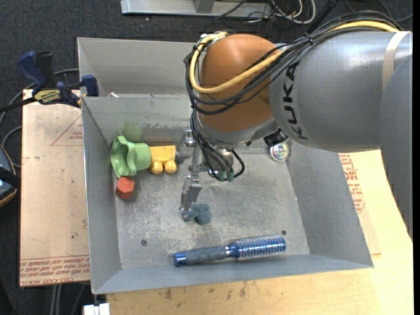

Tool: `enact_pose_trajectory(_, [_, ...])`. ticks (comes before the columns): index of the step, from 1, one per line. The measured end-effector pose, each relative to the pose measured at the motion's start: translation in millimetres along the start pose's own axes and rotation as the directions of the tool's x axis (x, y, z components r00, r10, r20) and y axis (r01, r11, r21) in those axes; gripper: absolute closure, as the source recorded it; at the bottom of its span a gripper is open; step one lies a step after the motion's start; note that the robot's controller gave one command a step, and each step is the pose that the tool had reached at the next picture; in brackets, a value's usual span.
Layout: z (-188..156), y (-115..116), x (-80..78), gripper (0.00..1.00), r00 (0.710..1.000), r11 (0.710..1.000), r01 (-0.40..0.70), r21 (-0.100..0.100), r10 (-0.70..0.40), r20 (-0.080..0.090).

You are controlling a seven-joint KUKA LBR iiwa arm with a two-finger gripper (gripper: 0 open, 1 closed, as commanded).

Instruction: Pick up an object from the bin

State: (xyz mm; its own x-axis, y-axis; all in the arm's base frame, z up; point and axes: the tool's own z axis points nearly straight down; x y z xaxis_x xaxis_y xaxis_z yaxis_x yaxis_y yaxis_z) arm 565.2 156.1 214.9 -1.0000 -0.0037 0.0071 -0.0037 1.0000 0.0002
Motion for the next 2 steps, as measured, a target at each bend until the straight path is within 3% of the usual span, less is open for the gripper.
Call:
enact_pose_trajectory(1, [124.1,-67.1,46.0,0.00,0.996,0.996,0.093,0.001,-0.093,0.005])
enact_pose_trajectory(2, [120.4,-64.9,44.7,1.00,0.995,0.995,0.096,-0.001,-0.096,0.008])
